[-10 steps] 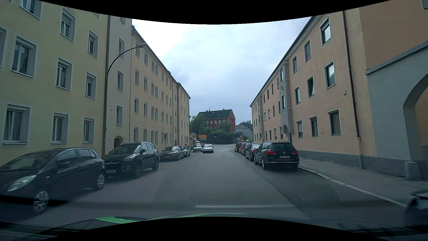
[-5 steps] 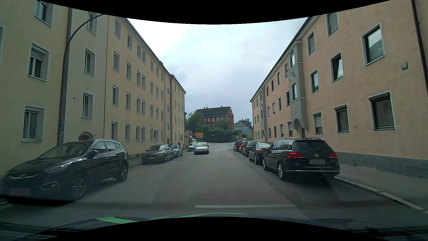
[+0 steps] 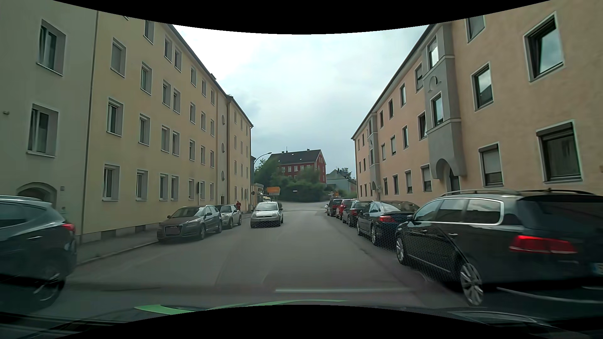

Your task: Follow the waypoints while adhering to traffic rules and regulations

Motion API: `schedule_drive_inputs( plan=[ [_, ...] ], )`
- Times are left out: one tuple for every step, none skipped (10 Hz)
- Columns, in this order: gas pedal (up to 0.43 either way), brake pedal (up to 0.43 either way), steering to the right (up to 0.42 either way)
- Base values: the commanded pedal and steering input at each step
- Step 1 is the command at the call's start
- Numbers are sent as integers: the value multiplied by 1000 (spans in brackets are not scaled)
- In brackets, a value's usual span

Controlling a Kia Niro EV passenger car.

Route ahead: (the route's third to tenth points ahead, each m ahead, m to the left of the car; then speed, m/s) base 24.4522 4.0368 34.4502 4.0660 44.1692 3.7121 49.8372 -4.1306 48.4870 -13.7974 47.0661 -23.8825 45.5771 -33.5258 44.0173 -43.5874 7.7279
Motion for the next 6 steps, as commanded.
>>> schedule_drive_inputs(
  plan=[
    [0, 0, 5],
    [0, 0, 3],
    [0, 0, 0],
    [0, 0, -9],
    [0, 0, -17],
    [0, 0, -23]
  ],
)
